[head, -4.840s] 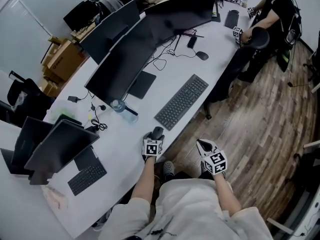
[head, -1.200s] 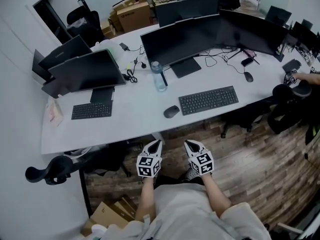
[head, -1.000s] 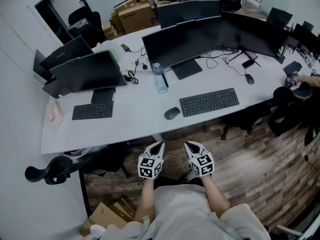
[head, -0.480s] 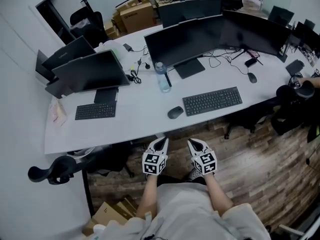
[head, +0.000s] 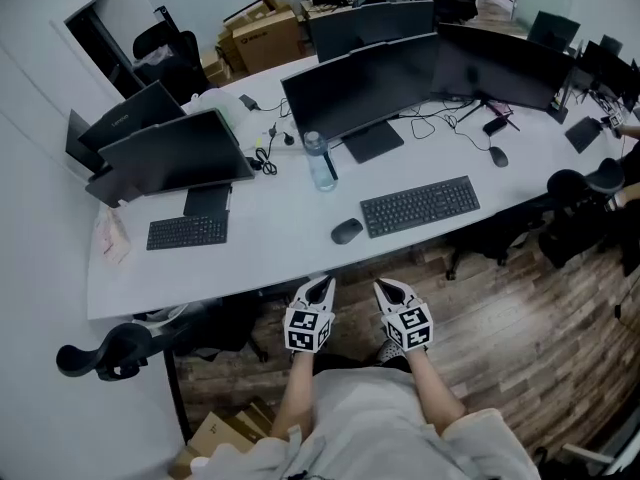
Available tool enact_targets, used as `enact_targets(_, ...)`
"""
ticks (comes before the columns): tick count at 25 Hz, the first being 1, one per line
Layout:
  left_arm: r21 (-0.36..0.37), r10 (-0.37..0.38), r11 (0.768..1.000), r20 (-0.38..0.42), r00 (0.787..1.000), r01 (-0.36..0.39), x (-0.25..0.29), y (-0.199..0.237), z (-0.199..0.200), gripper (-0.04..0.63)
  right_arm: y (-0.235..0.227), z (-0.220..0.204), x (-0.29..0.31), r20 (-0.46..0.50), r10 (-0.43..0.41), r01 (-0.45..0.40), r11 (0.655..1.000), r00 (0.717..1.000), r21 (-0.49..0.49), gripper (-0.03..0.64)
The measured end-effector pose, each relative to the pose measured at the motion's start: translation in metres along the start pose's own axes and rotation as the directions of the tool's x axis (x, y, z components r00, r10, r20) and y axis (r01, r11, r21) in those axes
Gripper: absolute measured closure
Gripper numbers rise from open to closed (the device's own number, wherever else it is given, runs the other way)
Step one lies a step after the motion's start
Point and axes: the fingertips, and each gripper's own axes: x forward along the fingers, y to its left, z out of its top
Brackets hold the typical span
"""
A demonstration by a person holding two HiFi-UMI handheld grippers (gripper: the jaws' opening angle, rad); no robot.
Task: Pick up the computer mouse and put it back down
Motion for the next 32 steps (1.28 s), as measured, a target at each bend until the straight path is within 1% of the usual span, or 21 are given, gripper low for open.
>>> enact_targets(4, 0.014, -0.021, 1.0, 0.011, 1.0, 0.021, 0.005, -0.004, 0.005, 0.572, -0.009, 0.001, -0.001, -0.004, -0.016, 0.016, 1.0, 1.0, 0.007, 0.609)
enact_targets(7, 0.018, -0.022, 1.0, 0.012, 1.0, 0.021, 0.007, -0.005, 0.003, 0.572, -0.014, 0.0, 0.0, -0.003, -0.022, 0.022, 1.0, 1.0, 0.01, 0.609)
enact_targets(18, 0.001, 0.001, 1.0, 0.0, 1.0, -0.001, 0.006, -0.003, -0.003, 0.572, -0.007, -0.004, -0.001, -0.02, 0.016, -0.016, 1.0, 1.0, 0.007, 0.609)
enact_targets(22, 0.003, -0.011, 1.0, -0.001, 1.0, 0.011, 0.013, -0.008, -0.003, 0.572, -0.013, 0.0, -0.001, -0.023, 0.008, -0.008, 1.0, 1.0, -0.006, 0.609)
enact_targets(26, -0.003, -0.023, 1.0, -0.008, 1.0, 0.023, 0.009, -0.006, -0.004, 0.572, -0.009, -0.001, 0.001, -0.03, 0.016, -0.016, 1.0, 0.999, 0.0, 0.609)
enact_targets(32, 0.005, -0.027, 1.0, 0.0, 1.0, 0.027, 0.011, -0.003, 0.002, 0.572, -0.009, 0.003, 0.006, -0.036, 0.023, -0.024, 1.0, 0.999, -0.018, 0.61)
